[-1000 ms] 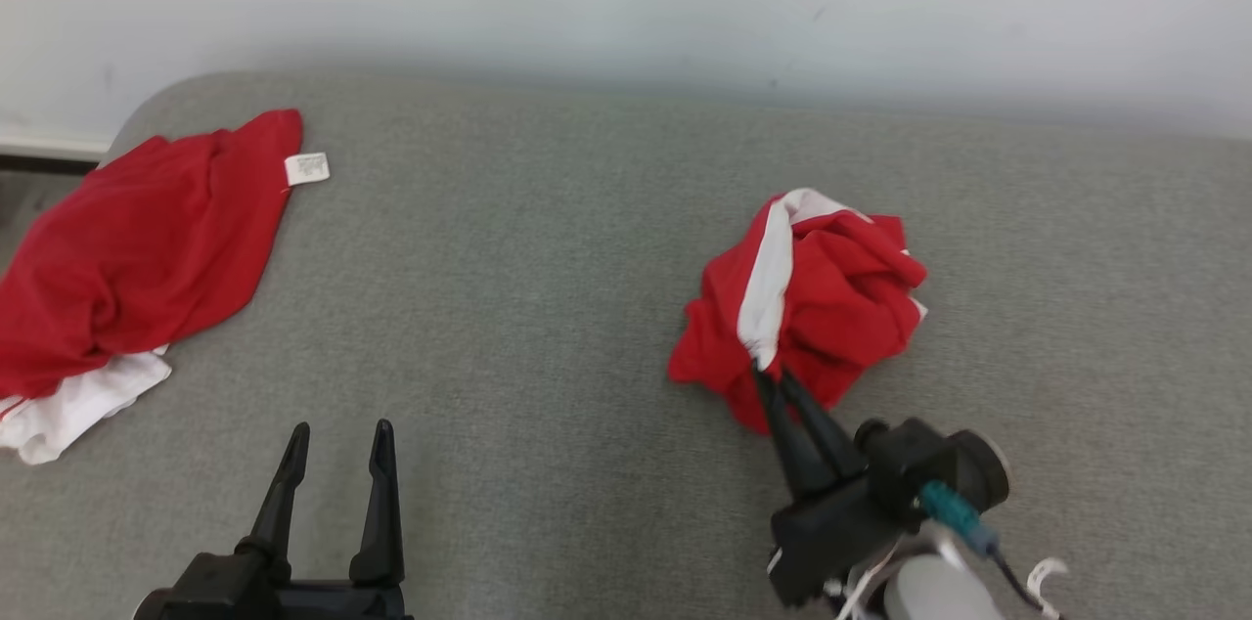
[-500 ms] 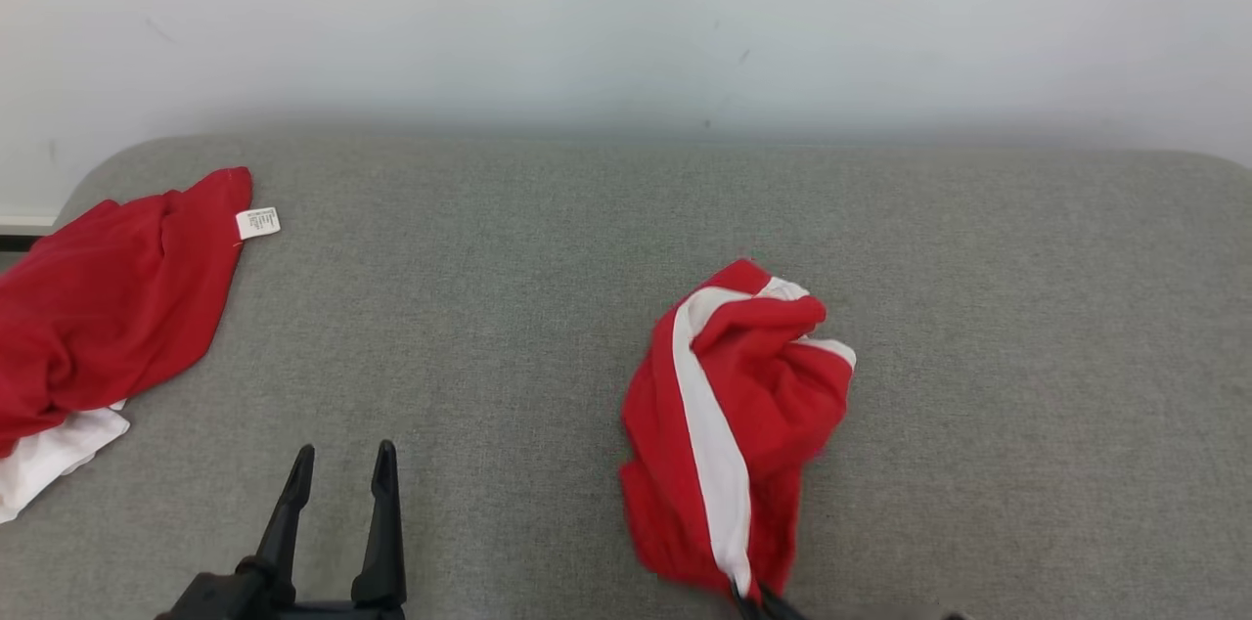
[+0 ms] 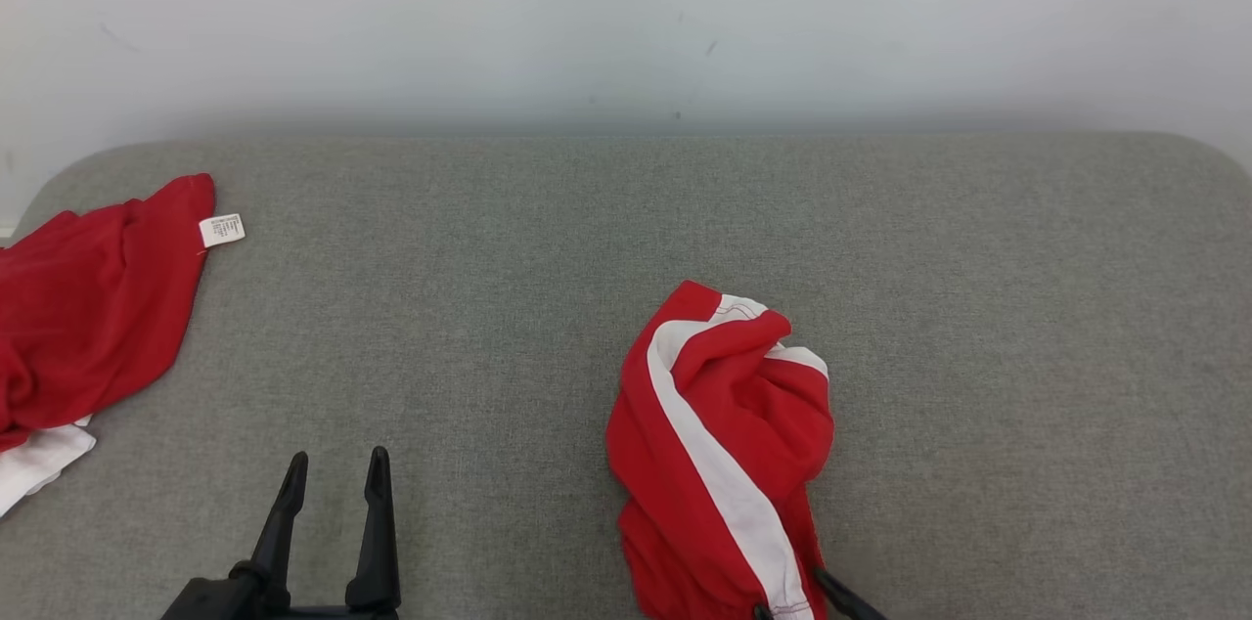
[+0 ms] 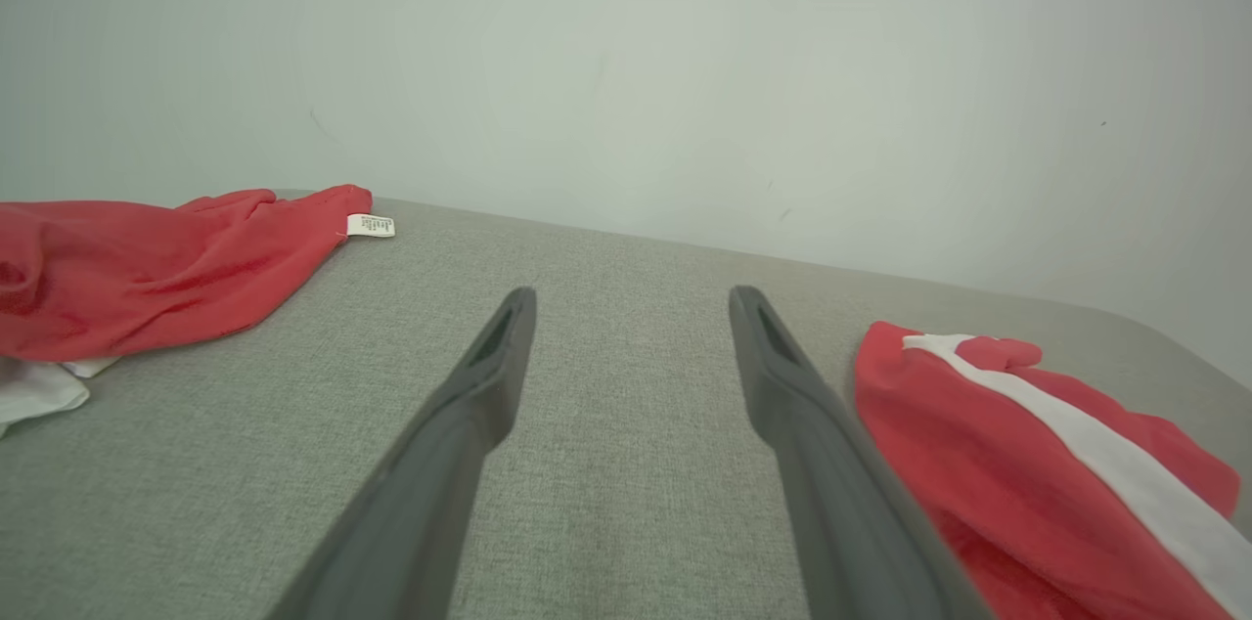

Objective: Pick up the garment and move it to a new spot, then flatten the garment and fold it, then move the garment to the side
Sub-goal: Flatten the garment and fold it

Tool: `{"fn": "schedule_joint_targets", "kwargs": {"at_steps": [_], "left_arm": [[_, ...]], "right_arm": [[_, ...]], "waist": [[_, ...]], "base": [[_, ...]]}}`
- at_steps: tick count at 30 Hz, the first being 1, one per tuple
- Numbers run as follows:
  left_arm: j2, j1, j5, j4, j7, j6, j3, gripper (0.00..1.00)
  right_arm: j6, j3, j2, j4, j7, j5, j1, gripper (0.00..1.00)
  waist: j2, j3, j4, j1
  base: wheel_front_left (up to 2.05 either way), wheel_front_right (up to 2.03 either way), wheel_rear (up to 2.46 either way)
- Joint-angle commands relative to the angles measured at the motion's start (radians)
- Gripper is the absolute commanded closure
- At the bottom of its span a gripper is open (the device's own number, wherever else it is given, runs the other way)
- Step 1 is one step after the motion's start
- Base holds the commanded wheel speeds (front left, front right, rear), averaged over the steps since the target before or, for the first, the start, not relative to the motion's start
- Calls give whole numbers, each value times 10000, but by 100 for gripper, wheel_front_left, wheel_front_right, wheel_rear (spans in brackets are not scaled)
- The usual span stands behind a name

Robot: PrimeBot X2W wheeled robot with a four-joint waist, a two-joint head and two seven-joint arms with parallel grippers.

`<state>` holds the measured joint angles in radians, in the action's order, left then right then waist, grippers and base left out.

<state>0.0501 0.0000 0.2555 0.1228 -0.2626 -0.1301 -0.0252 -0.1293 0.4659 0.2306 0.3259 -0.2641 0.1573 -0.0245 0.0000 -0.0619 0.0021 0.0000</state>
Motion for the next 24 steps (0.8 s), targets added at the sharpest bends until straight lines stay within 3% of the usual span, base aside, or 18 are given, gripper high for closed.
{"fn": "schedule_joint_targets", "kwargs": {"at_steps": [1, 12, 18, 24], "left_arm": [[1, -31, 58, 62, -27, 2, 16, 0], [1, 15, 80, 2, -27, 0, 141, 0], [3, -84, -31, -4, -27, -1, 169, 0], [3, -100, -107, 21, -27, -1, 155, 0]], "right_arm": [[-27, -25, 64, -236, -11, 288, -174, 0], [-21, -719, 357, -2634, -9, 1672, -1443, 0], [-21, -1805, -645, -1723, -9, 2507, -1222, 0], [-21, -1661, -1166, -232, -9, 2912, -801, 0]], "waist": [[0, -7, -21, 0], [0, -34, -166, 0], [0, -97, -149, 0], [0, -62, 25, 0]], "base": [[0, 0, 0], [0, 0, 0], [0, 0, 0], [0, 0, 0]]}}
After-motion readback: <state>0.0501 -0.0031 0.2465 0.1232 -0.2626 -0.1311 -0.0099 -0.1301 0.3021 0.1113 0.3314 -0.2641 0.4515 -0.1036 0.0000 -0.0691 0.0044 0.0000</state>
